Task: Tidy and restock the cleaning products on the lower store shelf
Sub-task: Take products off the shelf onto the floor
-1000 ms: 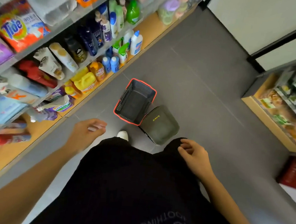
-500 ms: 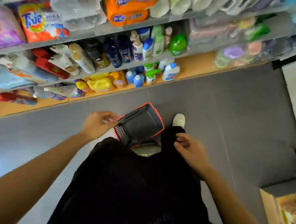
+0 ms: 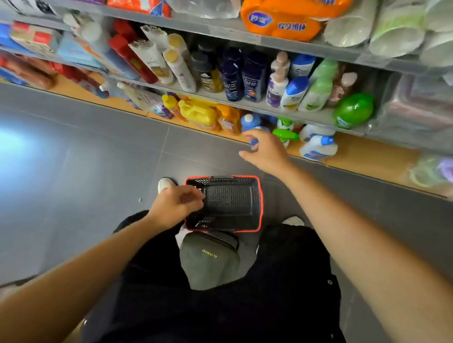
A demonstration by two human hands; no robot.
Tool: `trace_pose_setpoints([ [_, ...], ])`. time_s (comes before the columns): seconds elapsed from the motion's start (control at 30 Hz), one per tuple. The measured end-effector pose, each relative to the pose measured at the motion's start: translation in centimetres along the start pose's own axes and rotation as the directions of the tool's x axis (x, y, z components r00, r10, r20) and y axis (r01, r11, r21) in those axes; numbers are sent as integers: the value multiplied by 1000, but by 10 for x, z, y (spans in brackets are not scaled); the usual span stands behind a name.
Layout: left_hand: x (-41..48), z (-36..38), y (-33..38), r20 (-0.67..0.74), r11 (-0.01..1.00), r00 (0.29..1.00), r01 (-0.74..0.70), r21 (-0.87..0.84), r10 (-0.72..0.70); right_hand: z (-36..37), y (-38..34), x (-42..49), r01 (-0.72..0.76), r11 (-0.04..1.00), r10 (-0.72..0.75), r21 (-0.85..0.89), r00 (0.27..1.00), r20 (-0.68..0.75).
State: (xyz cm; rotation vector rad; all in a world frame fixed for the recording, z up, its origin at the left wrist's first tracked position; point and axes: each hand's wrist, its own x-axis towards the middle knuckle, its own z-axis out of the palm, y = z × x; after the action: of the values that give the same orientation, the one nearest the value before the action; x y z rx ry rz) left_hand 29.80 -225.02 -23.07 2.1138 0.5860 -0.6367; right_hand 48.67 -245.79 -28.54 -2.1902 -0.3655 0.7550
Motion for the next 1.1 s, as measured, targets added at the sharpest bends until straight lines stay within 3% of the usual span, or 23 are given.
trace_pose_setpoints([
  [0.17, 70, 23, -63, 18, 995, 998, -57, -84, 59, 92, 49, 111, -28, 999, 27, -34, 999, -25],
  [0.33, 171, 39, -117, -2, 982, 984, -177, -72, 177, 167, 108, 197, -5, 1000, 3, -8, 971, -239],
  [0.47, 243, 48, -143, -41, 958, 966, -259, -120, 256, 198, 130, 247, 96, 995, -85, 5, 897, -435],
  [0.6, 278, 51, -161, -133, 939, 936, -338, -68, 327, 207, 138, 275, 155, 953, -279, -259, 779, -562],
  [0.7, 292, 53, -163, -143, 923, 912, -385, 15, 384, 205, 137, 283, 150, 914, -354, -377, 749, -560],
  [0.83, 293, 58, -154, -50, 875, 875, -477, 84, 482, 201, 140, 270, 197, 910, -381, -366, 745, -547],
  [1.03, 292, 61, -144, -328, 854, 813, -519, -32, 482, 190, 137, 183, 271, 912, -406, -306, 688, -602],
  [1.1, 298, 62, -139, -323, 825, 781, -565, 0, 535, 179, 127, 158, 262, 929, -371, -263, 687, -625],
])
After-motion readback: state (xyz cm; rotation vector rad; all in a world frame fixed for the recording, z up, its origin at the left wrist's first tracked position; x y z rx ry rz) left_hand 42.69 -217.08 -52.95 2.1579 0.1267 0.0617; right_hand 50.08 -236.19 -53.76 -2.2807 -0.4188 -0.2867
